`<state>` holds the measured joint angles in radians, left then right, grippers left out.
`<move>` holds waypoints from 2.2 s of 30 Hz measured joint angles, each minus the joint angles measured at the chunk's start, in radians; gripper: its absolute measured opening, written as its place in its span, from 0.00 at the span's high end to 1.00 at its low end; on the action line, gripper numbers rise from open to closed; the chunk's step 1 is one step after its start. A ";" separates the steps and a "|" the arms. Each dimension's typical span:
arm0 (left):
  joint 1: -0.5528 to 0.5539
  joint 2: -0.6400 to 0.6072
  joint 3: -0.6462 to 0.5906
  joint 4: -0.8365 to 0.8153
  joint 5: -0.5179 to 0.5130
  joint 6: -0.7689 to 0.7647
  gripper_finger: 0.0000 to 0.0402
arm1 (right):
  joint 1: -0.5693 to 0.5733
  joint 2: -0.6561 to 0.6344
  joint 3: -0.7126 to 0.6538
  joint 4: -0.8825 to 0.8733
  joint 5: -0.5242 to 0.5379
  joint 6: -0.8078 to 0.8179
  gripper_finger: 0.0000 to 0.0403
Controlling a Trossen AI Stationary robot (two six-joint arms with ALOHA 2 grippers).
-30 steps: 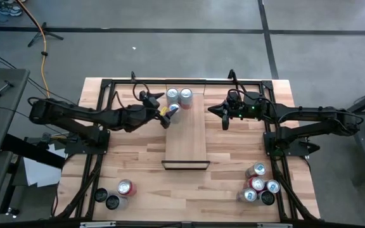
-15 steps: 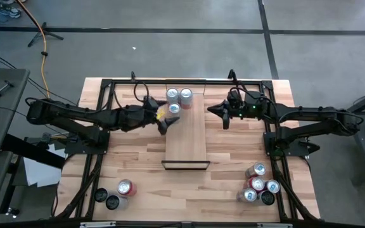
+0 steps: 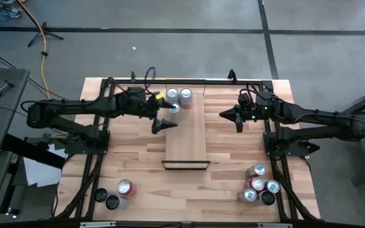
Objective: Place canned beverage on shelf
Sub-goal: Put the blue soda can on the shelf
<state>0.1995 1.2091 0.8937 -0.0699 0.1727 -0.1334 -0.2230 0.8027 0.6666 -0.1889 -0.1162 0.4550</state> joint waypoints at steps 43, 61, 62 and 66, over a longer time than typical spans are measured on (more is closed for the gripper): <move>0.051 0.287 -0.328 0.630 -0.255 0.201 0.22 | 0.001 -0.018 0.000 -0.040 0.140 0.038 1.00; -0.090 0.162 -0.305 0.630 -0.547 -0.217 0.58 | 0.001 -0.017 0.000 -0.054 0.164 0.034 1.00; -0.120 0.149 -0.289 0.585 -0.618 -0.215 0.58 | 0.001 -0.017 0.000 -0.059 0.175 0.035 1.00; -0.226 0.130 -0.188 0.284 -0.910 -0.302 0.58 | 0.001 -0.017 0.000 -0.067 0.208 0.034 1.00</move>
<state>-0.0264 1.3394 0.7054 0.2146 -0.7377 -0.4350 -0.2222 0.7853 0.6666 -0.2554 0.0922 0.4895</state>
